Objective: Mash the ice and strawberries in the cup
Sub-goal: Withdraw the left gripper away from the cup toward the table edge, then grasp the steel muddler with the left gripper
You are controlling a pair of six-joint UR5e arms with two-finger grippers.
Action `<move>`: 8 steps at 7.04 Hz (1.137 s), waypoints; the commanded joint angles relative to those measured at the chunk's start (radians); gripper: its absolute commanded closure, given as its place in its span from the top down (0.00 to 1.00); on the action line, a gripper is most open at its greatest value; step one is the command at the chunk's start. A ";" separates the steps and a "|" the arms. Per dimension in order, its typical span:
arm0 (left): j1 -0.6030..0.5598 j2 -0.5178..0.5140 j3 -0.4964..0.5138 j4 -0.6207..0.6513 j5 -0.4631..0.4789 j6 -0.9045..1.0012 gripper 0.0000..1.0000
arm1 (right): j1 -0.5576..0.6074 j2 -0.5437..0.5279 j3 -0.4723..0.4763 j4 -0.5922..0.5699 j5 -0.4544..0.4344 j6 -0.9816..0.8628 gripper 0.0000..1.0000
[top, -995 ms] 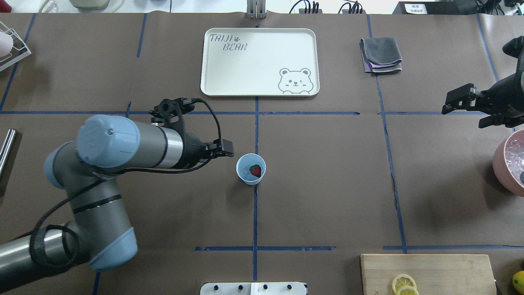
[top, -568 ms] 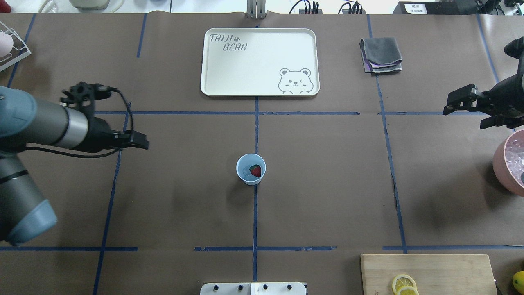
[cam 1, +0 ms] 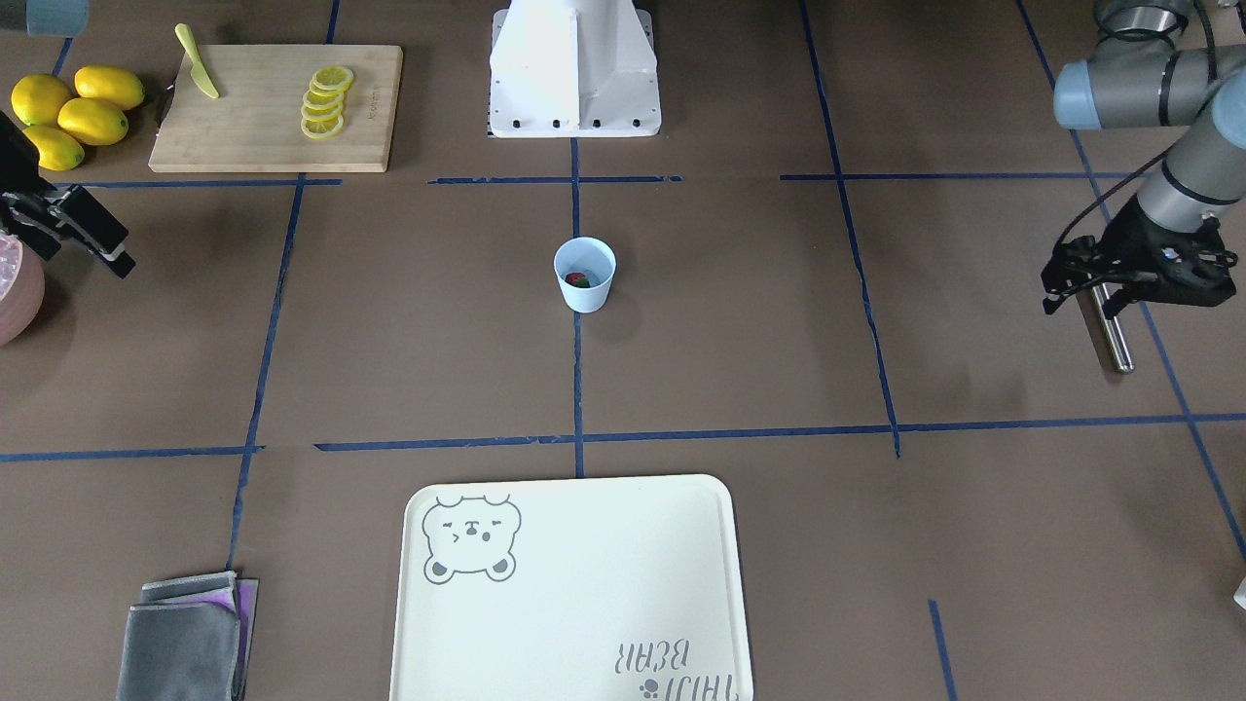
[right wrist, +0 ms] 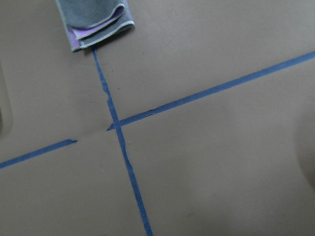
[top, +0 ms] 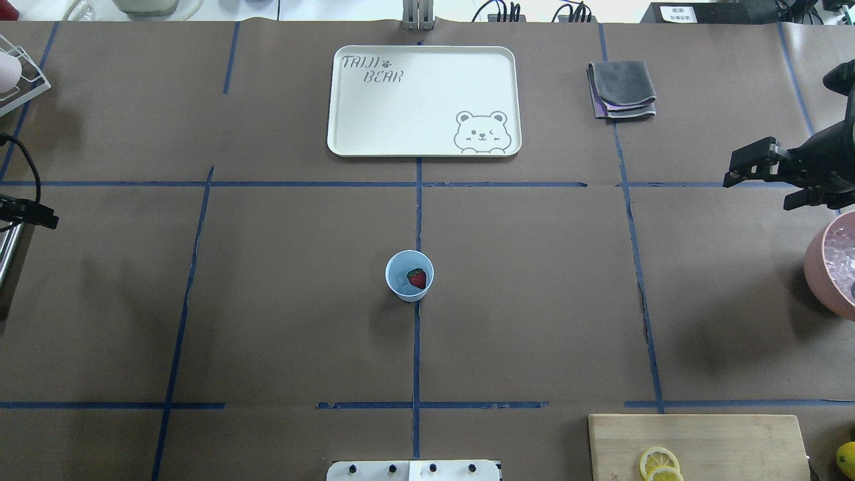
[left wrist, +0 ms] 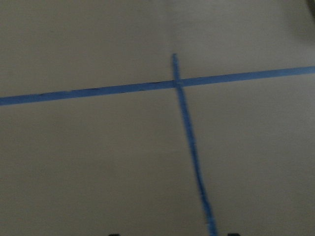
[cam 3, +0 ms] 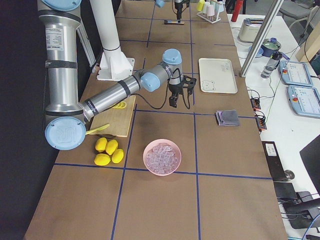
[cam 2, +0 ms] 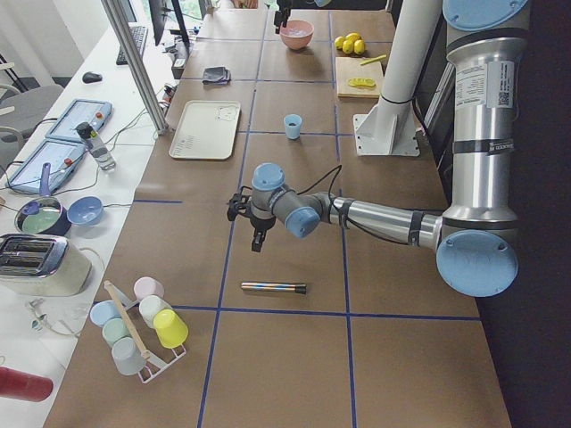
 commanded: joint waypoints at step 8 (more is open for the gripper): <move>-0.042 -0.069 0.257 0.002 -0.085 -0.029 0.81 | 0.000 -0.002 0.005 0.002 -0.003 0.001 1.00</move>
